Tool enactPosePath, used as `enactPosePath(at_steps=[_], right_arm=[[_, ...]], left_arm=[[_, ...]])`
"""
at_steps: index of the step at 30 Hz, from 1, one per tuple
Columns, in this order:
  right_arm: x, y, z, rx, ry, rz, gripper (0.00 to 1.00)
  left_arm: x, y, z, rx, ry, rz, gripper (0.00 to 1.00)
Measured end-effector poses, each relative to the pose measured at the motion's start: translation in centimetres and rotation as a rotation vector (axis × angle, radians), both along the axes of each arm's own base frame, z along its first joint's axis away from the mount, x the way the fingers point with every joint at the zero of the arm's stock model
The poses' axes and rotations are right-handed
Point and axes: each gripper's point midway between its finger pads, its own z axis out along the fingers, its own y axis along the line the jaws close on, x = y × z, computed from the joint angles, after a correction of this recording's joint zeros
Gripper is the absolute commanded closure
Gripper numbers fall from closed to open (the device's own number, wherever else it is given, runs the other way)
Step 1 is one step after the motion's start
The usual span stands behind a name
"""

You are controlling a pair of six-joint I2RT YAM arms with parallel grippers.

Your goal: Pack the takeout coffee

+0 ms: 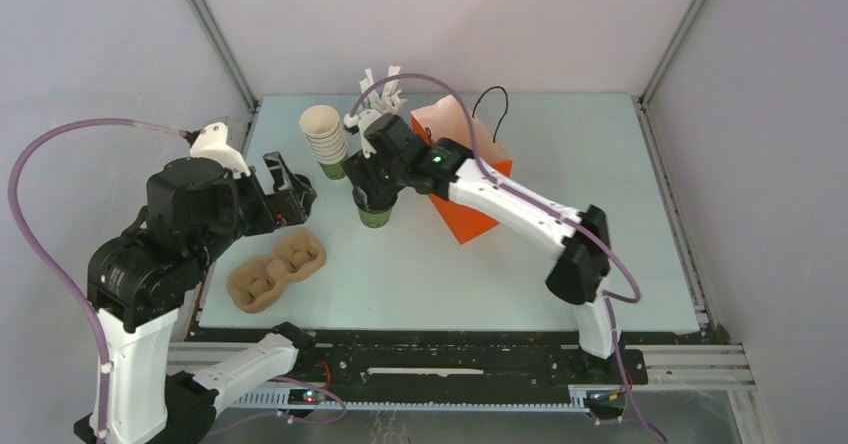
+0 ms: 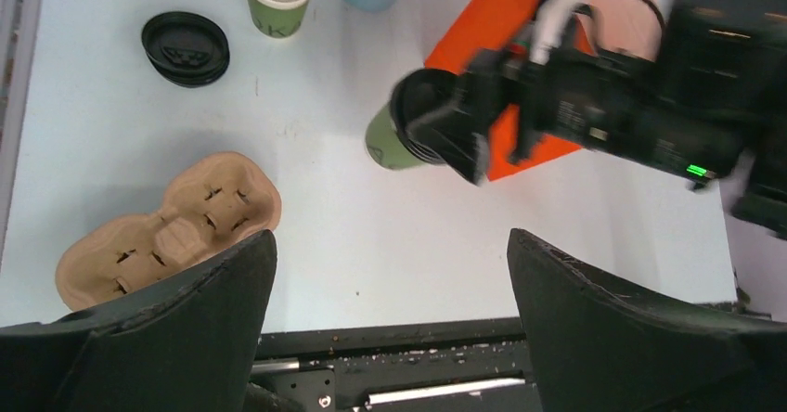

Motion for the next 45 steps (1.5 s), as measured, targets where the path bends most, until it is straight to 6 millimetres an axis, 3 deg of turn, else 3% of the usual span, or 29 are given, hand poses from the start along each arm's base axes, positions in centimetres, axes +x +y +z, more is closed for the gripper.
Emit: enactPosePath(at_steps=[6, 10, 16, 20, 24, 27, 31, 35, 42, 45], right_arm=[[-4.1, -2.3, 9.5, 0.180, -0.049, 0.068, 0.30], [-6.4, -5.4, 15.4, 0.278, -0.109, 0.080, 0.30], [-8.2, -13.9, 23.7, 0.393, -0.247, -0.020, 0.32], [-7.4, -22.4, 27.0, 0.433, -0.350, -0.206, 0.33], [-7.6, -29.9, 28.3, 0.419, -0.429, -0.385, 0.33], [-8.3, -33.4, 27.8, 0.376, -0.456, -0.462, 0.33], [-8.9, -36.3, 26.4, 0.322, -0.455, -0.537, 0.33], [-8.9, -36.6, 24.4, 0.281, -0.398, -0.543, 0.33], [-9.2, -35.8, 22.0, 0.246, -0.318, -0.505, 0.33], [-9.3, -35.8, 21.8, 0.243, -0.313, -0.503, 0.33]], left_arm=[[0.4, 1.1, 1.7, -0.019, -0.069, 0.073, 0.01], [1.3, 1.1, 2.6, -0.041, -0.107, 0.103, 0.01], [5.2, -1.1, 3.8, -0.083, -0.128, 0.106, 0.01], [10.2, -4.5, 3.9, -0.108, -0.107, 0.055, 0.01], [17.1, -9.1, 4.1, -0.118, -0.083, -0.033, 0.01], [23.1, -12.9, 2.8, -0.099, -0.057, -0.108, 0.04], [27.6, -16.3, -0.1, -0.064, -0.026, -0.208, 0.04], [28.7, -18.1, -3.9, -0.017, 0.030, -0.317, 0.08], [29.0, -19.8, -6.0, -0.007, 0.044, -0.421, 0.22], [29.3, -20.3, -7.2, 0.004, 0.057, -0.433, 0.30]])
